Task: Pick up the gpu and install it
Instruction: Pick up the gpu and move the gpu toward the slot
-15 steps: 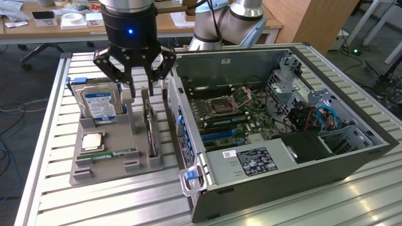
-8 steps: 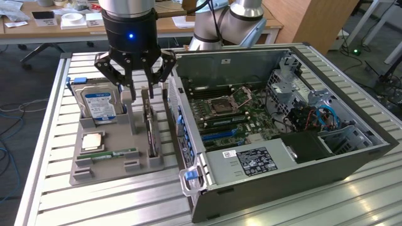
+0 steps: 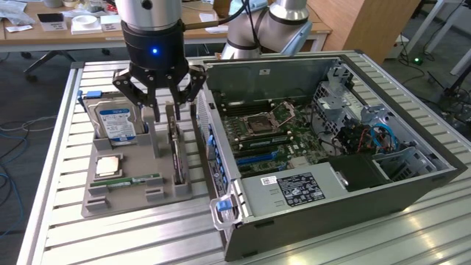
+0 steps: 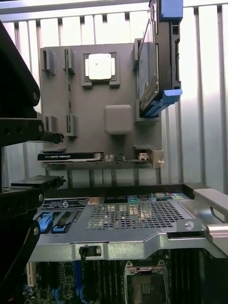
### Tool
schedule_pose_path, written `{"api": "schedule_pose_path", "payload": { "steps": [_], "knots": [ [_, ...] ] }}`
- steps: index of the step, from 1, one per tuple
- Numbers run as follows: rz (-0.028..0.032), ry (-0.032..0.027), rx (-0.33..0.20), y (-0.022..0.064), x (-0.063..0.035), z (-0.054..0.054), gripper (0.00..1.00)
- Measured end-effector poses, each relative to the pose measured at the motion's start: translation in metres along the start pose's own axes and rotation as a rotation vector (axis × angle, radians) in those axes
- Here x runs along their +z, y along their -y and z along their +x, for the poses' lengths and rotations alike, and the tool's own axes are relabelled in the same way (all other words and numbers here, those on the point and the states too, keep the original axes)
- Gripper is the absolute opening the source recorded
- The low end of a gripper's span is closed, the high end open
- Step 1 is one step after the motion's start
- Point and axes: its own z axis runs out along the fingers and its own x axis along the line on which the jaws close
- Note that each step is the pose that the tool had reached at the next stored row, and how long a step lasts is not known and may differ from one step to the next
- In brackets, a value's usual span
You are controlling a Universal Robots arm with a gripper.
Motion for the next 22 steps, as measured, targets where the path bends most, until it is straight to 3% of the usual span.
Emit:
{"api": "schedule_pose_path", "payload": {
  "steps": [6,17,22],
  "knots": [
    [0.0,0.0,0.0,0.0002,0.0057,0.0,0.42],
    [-0.0001,0.0,0.0,0.0003,0.0068,-0.001,0.42],
    [0.0,-0.0001,0.0,0.0006,0.0134,0.0,0.42]
  ]
}}
